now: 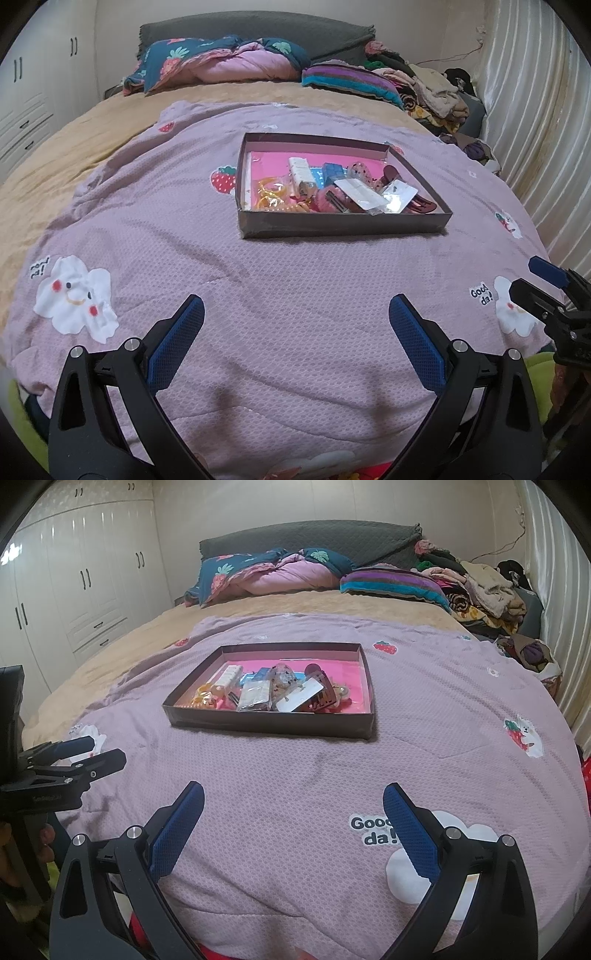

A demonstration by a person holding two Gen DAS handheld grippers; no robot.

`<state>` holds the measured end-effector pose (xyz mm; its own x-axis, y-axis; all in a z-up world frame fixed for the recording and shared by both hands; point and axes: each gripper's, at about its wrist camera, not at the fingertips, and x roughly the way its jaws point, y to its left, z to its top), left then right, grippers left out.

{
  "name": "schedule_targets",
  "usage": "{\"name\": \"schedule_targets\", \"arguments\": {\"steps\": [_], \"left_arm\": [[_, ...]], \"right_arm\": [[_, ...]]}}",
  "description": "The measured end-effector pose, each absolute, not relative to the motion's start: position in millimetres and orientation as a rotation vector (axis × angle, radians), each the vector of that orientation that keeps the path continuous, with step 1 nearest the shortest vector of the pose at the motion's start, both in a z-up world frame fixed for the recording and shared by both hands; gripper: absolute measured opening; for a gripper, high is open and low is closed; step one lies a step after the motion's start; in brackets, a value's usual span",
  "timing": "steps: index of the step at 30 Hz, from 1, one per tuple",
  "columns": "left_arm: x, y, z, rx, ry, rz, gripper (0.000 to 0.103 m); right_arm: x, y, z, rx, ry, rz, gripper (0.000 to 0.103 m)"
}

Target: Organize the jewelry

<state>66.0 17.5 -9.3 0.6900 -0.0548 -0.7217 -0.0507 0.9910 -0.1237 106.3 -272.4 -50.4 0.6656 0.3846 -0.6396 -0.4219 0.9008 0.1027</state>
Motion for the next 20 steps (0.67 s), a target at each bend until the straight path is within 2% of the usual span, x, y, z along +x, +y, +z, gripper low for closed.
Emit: {"name": "schedule_targets", "arguments": {"steps": [12,20], "left_arm": [[74.8,34.3,-8.5,-0.185,0.806,0.054,0.094],[128.7,133.0,-28.5,-0.257,0.857,0.299,0.094]], "right_arm": [[121.6,-277.0,-55.4,-0.036,0.732,0.425,0.097],[193.2,-332.2,-75.1,0.012,0.771,0.254,0.097]]}}
